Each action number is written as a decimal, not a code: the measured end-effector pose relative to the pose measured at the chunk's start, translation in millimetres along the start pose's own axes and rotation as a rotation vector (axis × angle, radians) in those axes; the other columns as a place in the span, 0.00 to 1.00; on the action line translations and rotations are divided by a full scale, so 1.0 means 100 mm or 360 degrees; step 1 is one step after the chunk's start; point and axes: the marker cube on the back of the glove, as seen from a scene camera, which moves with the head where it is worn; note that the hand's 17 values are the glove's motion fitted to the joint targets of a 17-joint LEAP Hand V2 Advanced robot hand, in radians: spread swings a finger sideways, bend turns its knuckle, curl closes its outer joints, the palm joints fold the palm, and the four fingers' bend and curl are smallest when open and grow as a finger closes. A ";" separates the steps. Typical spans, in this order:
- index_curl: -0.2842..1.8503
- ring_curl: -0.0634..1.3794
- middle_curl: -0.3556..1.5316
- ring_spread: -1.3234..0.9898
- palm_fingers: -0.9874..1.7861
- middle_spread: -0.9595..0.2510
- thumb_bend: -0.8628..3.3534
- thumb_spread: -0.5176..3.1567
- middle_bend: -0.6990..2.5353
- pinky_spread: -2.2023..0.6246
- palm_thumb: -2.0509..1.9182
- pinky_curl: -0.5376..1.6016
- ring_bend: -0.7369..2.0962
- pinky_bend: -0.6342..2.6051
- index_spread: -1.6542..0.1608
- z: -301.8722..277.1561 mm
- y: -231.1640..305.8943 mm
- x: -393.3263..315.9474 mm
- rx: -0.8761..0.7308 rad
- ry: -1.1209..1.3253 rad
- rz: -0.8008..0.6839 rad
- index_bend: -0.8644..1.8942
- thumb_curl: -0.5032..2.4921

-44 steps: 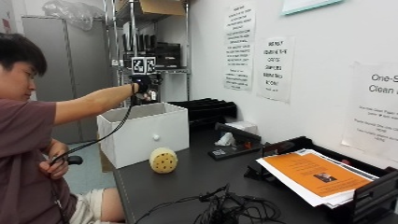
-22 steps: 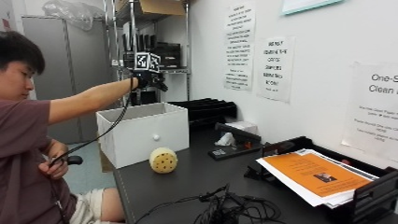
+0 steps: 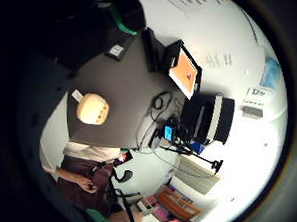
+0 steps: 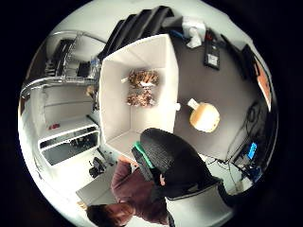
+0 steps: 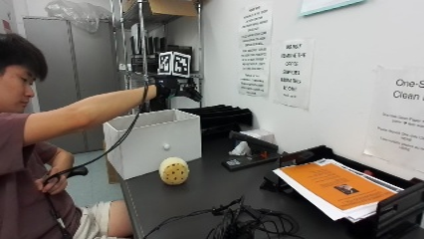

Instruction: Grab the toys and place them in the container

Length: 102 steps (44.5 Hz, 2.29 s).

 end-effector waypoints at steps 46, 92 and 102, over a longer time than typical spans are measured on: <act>0.25 0.42 0.42 0.43 0.69 0.52 0.26 0.44 0.40 0.68 0.68 0.44 0.66 0.54 0.73 2.79 -0.27 0.17 0.0212 -0.0463 0.0024 0.43 0.37; 0.50 0.57 0.66 0.38 0.63 0.45 0.23 0.24 0.55 0.65 0.68 0.53 0.76 0.59 0.67 -0.69 -0.41 -1.72 0.0503 -0.0056 -0.0367 0.57 0.50; 0.54 0.57 0.67 0.39 0.60 0.46 0.22 0.23 0.54 0.66 0.68 0.53 0.76 0.60 0.67 -0.62 -0.46 -2.38 0.0451 -0.0141 -0.0575 0.55 0.51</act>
